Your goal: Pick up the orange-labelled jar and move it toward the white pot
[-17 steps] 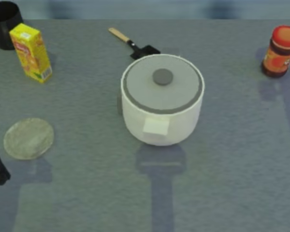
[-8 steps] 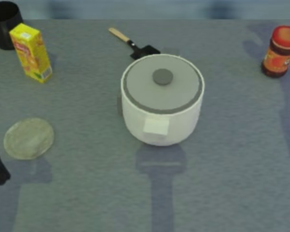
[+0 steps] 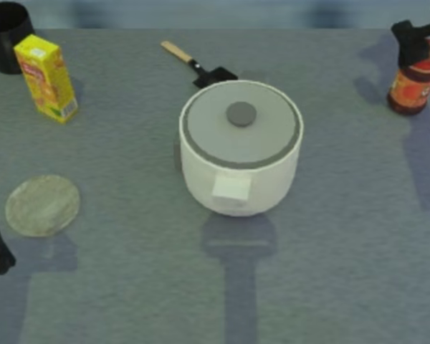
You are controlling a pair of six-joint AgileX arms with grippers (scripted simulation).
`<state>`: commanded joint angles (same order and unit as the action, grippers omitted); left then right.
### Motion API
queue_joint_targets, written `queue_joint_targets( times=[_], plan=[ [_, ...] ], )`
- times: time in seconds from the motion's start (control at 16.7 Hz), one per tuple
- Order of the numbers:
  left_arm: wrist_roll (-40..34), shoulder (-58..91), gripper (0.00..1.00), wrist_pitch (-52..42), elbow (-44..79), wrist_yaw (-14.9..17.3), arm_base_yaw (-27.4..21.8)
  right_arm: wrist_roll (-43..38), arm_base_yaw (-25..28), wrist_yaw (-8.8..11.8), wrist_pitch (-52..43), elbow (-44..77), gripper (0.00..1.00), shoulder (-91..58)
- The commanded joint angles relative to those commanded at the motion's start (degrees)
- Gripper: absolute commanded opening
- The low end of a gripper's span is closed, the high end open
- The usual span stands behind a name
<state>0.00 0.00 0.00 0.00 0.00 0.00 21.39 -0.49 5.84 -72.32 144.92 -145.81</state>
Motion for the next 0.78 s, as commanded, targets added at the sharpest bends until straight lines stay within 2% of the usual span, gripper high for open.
queue_joint_targets(
  times=[0.42,0.78],
  plan=[
    [0.00,0.00,1.00,0.00,0.00,0.00,0.00,0.07,-0.22,0.00,-0.04,0.05,1.00,-0.83],
    [0.00,0.00,1.00,0.00,0.00,0.00,0.00,-0.41,0.59,-0.14,6.47,-3.37,1.00,-3.64]
  ],
)
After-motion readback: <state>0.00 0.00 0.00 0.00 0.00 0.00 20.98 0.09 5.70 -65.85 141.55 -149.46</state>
